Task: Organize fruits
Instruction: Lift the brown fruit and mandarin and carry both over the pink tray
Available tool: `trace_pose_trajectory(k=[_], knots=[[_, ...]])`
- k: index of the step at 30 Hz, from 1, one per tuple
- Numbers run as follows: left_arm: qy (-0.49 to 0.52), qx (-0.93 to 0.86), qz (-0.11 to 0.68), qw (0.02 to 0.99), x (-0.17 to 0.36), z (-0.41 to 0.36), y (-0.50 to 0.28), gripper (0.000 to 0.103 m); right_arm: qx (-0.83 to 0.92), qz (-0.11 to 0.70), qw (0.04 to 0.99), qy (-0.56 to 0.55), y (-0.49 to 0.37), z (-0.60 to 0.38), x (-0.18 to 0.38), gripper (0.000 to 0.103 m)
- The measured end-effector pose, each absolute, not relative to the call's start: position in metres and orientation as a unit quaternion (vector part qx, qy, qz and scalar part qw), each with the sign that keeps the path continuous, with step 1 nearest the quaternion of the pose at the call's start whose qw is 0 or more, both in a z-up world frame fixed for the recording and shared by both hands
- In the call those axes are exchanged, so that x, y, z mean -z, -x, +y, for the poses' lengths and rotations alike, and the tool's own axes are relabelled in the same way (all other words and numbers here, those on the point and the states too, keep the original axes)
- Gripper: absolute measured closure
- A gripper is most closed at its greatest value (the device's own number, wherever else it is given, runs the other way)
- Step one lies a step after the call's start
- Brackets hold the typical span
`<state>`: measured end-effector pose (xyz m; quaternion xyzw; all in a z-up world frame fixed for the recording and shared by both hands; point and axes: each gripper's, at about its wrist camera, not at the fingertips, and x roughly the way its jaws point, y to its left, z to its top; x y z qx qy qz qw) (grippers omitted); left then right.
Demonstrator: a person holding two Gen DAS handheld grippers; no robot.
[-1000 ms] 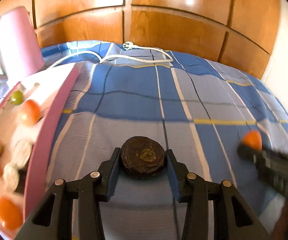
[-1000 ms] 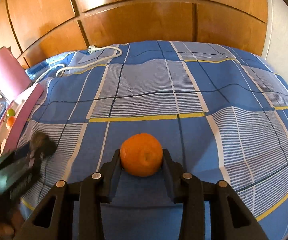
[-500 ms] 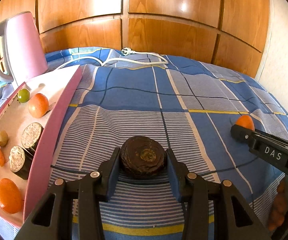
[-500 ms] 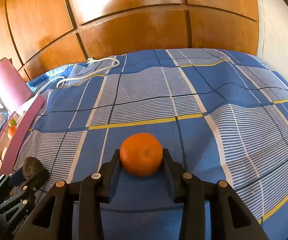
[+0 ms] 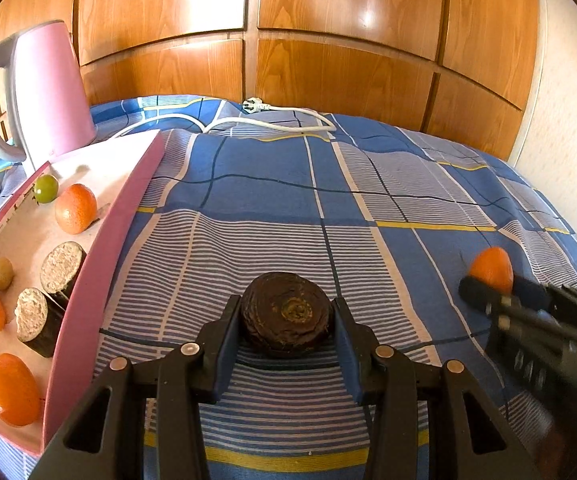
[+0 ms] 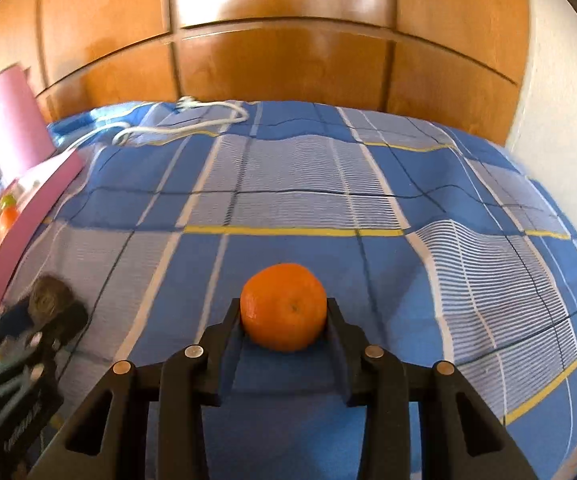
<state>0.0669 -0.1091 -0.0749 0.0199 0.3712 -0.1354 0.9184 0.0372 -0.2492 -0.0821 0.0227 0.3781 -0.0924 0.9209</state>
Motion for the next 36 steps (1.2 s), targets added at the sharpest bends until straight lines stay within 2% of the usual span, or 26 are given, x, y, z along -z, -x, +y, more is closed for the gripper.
trace_pose_trajectory(k=[5,36], knots=[[-0.021,0.135,0.371,0.918,0.075,-0.110,-0.067,0.059,0.090,0.369,0.925,0.005,-0.029,-0.233,0.085,0.064],[-0.029,0.128,0.391,0.911,0.068,-0.105,-0.053,0.060,0.060,0.374,0.925,-0.021,-0.014,-0.226,0.082,0.064]])
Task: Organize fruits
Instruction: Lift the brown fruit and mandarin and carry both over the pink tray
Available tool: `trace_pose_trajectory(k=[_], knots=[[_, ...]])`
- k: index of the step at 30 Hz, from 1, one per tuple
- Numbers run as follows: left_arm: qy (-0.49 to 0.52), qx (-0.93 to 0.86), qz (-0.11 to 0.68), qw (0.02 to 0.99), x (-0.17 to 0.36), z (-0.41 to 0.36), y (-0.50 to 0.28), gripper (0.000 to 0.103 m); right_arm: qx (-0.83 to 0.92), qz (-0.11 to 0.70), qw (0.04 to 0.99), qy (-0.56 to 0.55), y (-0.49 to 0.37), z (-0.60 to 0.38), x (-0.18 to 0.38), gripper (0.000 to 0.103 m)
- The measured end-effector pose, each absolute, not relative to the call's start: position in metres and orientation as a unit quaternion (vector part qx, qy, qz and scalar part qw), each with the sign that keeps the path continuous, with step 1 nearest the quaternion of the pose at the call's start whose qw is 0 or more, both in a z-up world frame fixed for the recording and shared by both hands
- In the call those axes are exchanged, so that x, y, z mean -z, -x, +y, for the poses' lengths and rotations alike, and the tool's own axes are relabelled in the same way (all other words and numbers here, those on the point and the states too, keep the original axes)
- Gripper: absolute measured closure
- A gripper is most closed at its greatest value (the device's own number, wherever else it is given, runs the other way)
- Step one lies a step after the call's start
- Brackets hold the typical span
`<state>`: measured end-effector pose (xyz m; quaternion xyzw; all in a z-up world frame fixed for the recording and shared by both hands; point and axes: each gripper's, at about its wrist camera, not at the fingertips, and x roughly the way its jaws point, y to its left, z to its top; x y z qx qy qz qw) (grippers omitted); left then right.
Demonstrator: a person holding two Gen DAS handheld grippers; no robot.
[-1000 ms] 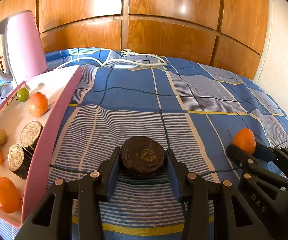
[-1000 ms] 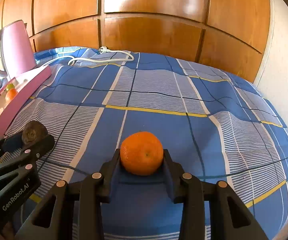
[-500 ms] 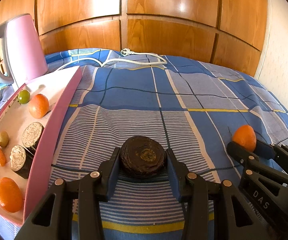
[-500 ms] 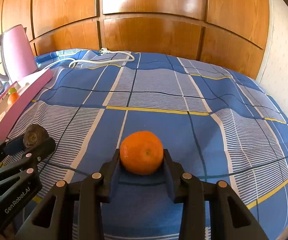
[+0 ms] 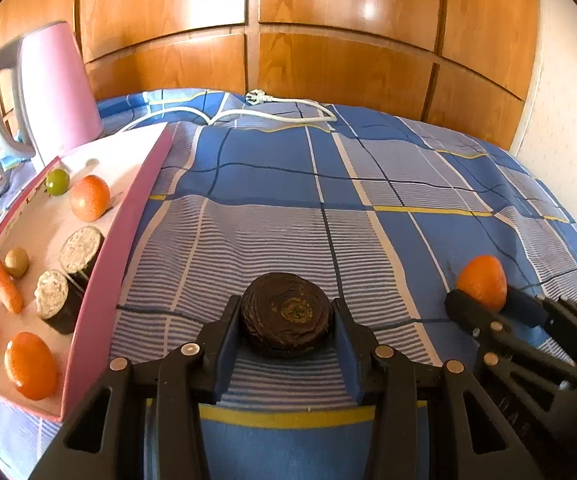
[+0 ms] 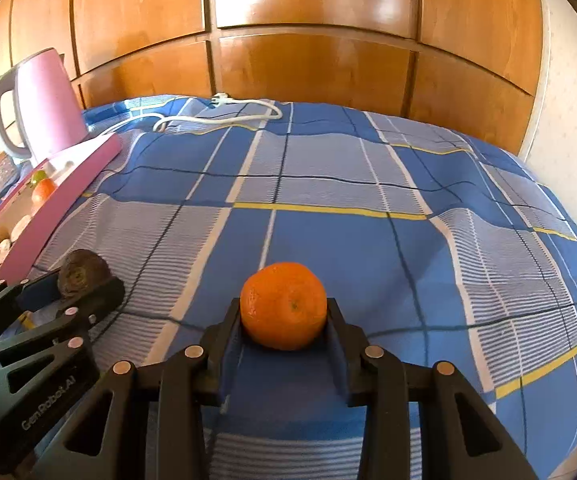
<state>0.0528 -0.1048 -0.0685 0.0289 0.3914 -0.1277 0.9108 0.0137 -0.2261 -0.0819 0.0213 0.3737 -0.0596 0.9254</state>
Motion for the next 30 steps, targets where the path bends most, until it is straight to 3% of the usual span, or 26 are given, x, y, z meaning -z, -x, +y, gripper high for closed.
trace_pose_trajectory(k=[30], knots=[[-0.008,0.115,0.375,0.920,0.033,-0.081,-0.032,0.060,0.011,0.399,0.917,-0.030,-0.003,-0.199,0.076,0.065]])
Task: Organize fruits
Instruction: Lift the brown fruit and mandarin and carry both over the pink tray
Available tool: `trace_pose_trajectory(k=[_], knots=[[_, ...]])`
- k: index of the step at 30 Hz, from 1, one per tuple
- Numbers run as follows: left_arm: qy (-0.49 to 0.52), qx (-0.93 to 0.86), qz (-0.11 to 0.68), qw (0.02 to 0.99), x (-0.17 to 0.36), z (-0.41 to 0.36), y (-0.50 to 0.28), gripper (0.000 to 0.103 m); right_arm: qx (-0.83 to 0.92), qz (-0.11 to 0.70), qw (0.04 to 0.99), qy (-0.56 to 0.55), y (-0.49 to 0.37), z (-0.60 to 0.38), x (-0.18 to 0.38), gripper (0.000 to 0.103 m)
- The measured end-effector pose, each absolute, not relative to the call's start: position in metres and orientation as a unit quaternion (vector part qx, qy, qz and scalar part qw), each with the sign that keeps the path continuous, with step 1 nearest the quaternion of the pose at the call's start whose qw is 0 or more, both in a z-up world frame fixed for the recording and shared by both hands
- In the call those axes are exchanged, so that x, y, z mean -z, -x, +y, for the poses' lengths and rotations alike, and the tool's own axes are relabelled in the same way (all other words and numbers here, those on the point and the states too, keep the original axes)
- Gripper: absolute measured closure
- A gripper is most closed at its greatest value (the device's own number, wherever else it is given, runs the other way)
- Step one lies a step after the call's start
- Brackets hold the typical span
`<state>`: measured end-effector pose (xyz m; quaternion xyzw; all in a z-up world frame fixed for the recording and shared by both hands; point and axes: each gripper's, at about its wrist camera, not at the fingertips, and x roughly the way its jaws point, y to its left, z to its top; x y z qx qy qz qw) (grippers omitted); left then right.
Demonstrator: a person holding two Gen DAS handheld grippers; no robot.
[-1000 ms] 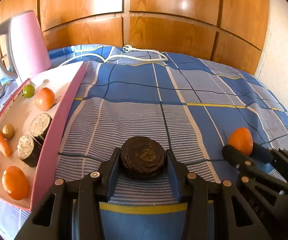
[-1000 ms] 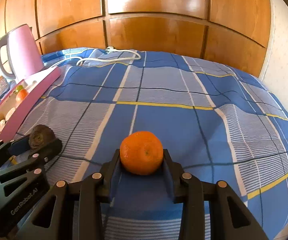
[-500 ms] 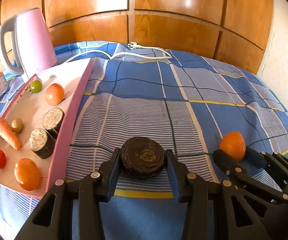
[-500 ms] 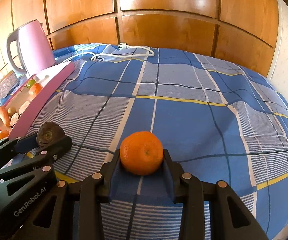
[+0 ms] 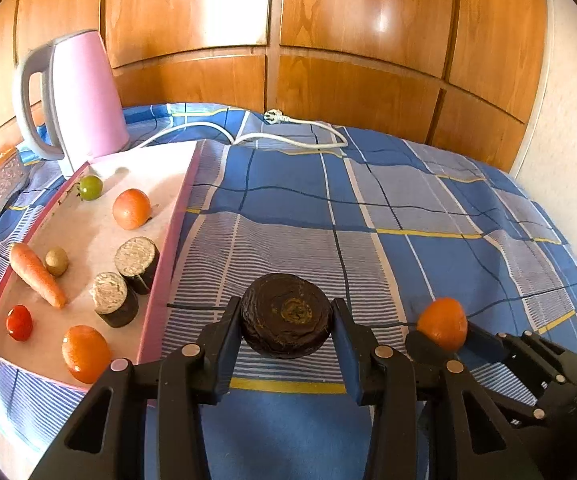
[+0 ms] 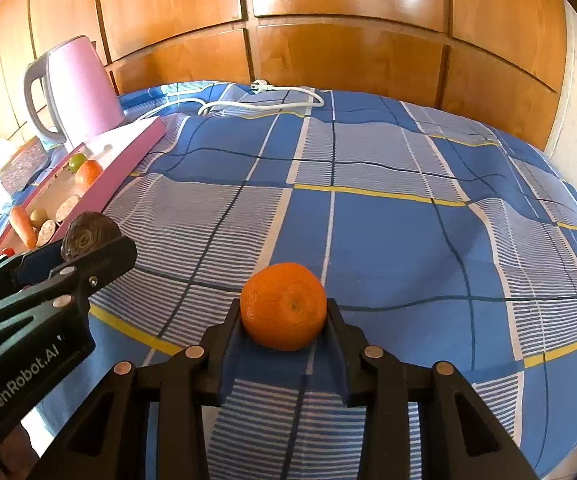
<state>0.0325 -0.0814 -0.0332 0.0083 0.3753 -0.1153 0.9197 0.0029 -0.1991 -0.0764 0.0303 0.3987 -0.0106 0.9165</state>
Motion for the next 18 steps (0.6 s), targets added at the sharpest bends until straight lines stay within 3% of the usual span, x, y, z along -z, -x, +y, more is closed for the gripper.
trace_pose_trajectory(k=[18], knots=[[0.034,0.093,0.354,0.930,0.006,-0.042,-0.031,0.060,-0.025,0.395,0.918,-0.025,-0.003,-0.177,0.062,0.065]])
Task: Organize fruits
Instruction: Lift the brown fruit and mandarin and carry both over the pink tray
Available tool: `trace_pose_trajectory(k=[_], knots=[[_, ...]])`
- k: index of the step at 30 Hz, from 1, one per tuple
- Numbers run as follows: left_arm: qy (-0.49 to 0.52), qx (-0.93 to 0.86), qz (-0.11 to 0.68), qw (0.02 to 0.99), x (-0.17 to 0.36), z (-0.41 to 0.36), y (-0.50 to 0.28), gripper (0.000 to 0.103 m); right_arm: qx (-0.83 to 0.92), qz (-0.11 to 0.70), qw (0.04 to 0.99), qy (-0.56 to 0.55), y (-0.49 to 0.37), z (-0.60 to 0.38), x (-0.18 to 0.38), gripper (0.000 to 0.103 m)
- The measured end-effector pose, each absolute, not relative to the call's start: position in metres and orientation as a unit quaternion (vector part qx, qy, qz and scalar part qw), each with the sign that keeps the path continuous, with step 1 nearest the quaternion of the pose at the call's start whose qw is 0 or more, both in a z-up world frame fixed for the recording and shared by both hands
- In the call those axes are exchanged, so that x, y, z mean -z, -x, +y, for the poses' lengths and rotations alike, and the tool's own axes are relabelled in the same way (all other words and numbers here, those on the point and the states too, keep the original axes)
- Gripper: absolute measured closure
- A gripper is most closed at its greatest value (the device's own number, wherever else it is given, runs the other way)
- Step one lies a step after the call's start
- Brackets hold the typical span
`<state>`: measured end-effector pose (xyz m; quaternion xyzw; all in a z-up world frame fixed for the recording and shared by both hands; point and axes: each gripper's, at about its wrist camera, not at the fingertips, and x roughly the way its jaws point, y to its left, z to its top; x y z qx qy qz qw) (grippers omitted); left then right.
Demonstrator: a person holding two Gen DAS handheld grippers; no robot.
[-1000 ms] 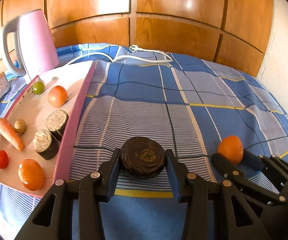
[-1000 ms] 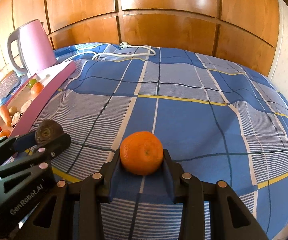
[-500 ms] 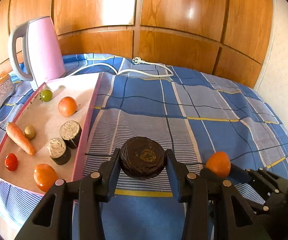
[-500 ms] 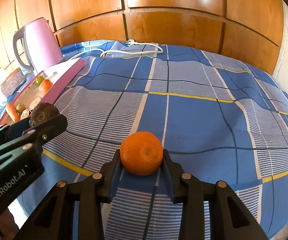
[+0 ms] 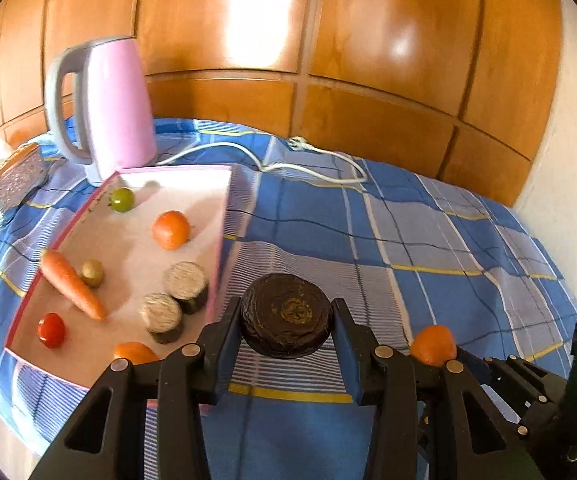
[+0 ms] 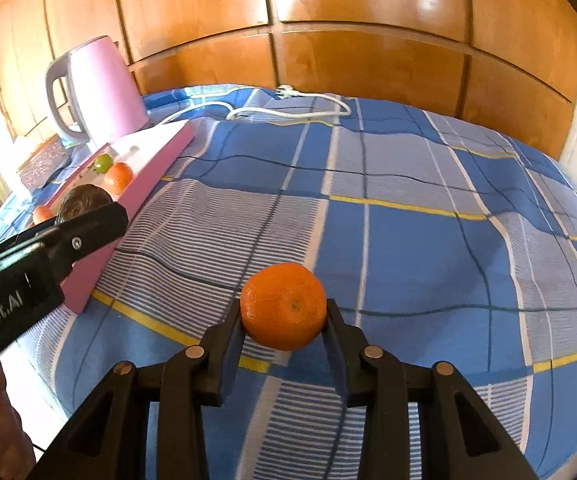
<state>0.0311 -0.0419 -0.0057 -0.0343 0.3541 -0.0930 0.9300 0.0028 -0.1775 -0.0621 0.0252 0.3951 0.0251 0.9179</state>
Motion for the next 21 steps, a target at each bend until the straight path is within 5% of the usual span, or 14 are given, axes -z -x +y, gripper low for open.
trace_pose_trajectory(k=[21], knots=[[0.149,-0.032,0.343,0.927,-0.002,0.107,-0.054,0.060,-0.147,0.373,0.916,0.019,-0.053,-0.097,0.016,0.065]])
